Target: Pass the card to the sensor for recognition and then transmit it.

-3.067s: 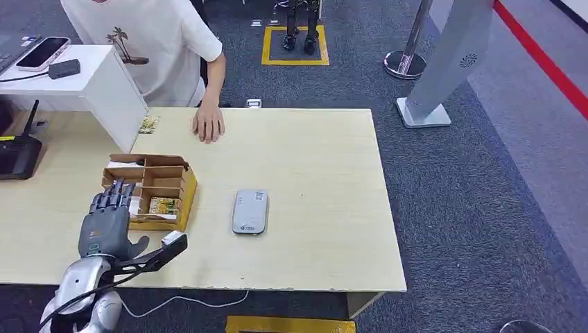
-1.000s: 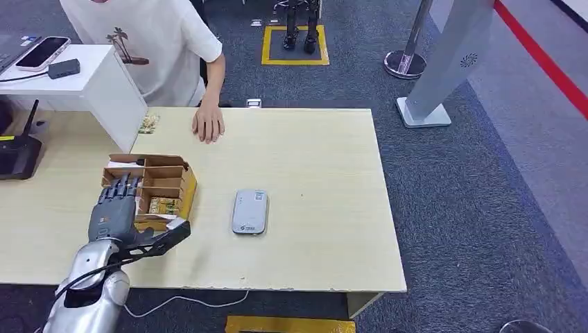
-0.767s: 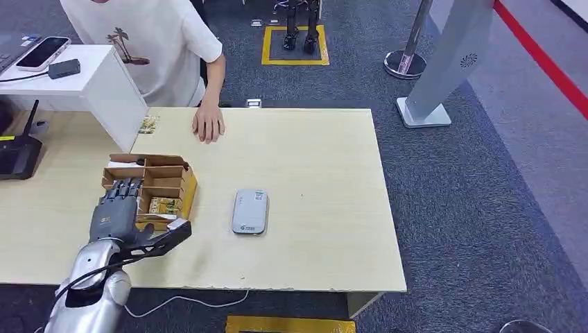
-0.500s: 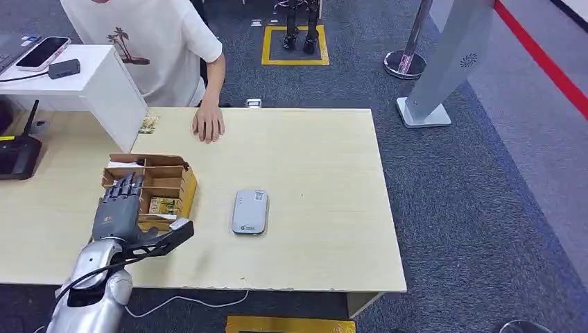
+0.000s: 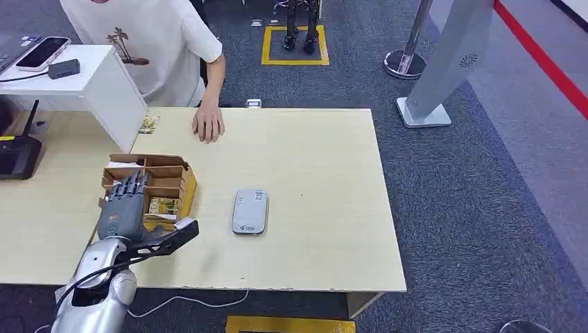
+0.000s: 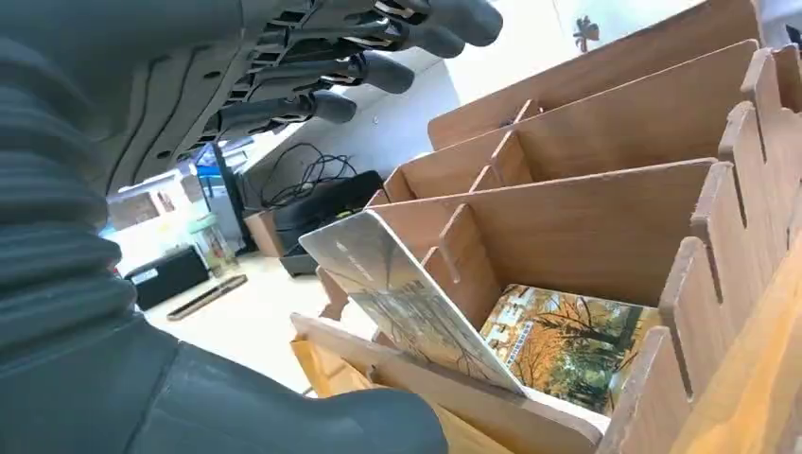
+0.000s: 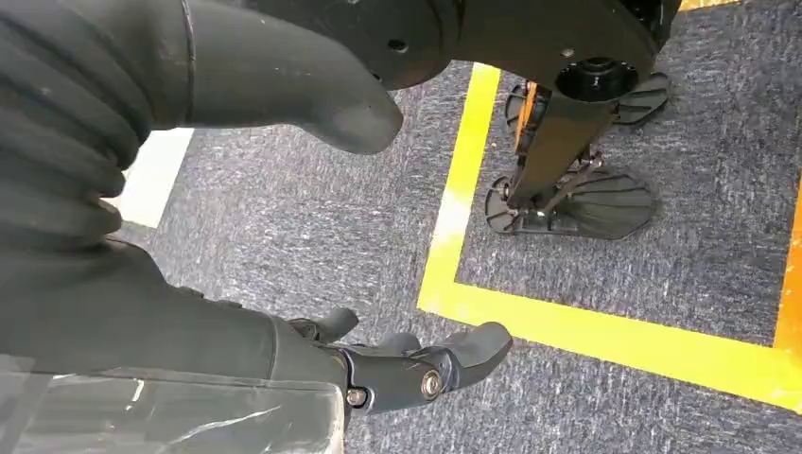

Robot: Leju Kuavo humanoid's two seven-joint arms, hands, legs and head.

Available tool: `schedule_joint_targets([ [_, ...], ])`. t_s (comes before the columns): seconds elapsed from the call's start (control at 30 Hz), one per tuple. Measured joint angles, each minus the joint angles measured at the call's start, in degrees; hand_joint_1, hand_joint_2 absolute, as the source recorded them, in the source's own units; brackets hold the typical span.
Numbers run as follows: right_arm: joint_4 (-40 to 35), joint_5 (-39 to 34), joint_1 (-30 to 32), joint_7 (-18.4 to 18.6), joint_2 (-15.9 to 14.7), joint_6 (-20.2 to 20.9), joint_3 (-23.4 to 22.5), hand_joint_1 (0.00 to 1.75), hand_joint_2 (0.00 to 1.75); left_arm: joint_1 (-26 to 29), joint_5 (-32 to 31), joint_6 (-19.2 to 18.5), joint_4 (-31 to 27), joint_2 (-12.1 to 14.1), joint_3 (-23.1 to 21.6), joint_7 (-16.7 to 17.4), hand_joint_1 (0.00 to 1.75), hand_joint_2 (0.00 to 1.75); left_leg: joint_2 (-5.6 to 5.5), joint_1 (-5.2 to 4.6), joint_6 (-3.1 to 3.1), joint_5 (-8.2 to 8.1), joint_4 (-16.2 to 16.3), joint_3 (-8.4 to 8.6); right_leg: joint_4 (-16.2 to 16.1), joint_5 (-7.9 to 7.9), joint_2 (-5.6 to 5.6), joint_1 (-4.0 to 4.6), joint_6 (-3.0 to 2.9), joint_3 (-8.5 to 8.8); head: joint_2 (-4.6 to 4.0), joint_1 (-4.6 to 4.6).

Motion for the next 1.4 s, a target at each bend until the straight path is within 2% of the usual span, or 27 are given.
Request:
schedule_joint_targets([
  [0.6,0.0,0.0,0.0,-0.2,0.0,0.0,0.0,0.0,1.75,0.0,0.3,-0.1,-0.2,0.0,-1.1,0.0,0.0,1.75,0.0,0.0,0.0,0.0,0.0,0.0,0.0,0.0,0.0,0.0,0.0,0.0,0.0,0.02],
  [0.63,0.0,0.0,0.0,-0.2,0.0,0.0,0.0,0.0,1.75,0.0,0.3,-0.1,-0.2,0.0,-1.1,0.0,0.03,1.75,0.0,0.0,0.0,0.0,0.0,0.0,0.0,0.0,0.0,0.0,0.0,0.0,0.0,0.02],
  [0.67,0.0,0.0,0.0,-0.2,0.0,0.0,0.0,0.0,1.75,0.0,0.4,-0.2,-0.2,0.0,-1.2,0.0,0.16,1.75,0.0,0.0,0.0,0.0,0.0,0.0,0.0,0.0,0.0,0.0,0.0,0.0,0.0,0.02],
  [0.8,0.0,-0.1,0.0,-0.2,0.0,0.0,0.0,0.0,1.75,0.0,0.5,-0.3,-0.4,0.2,-1.3,0.0,0.05,1.75,0.0,0.0,0.0,0.0,0.0,0.0,0.0,0.0,0.0,0.0,0.0,0.0,0.0,0.0],
  [1.4,0.0,-0.3,0.4,-0.2,0.0,0.0,0.0,0.0,1.75,1.1,0.4,-1.2,-3.4,2.0,-2.3,1.3,0.05,1.75,0.0,0.0,0.0,0.0,0.0,-0.01,0.0,0.0,0.0,0.0,0.0,0.0,0.0,0.0],
])
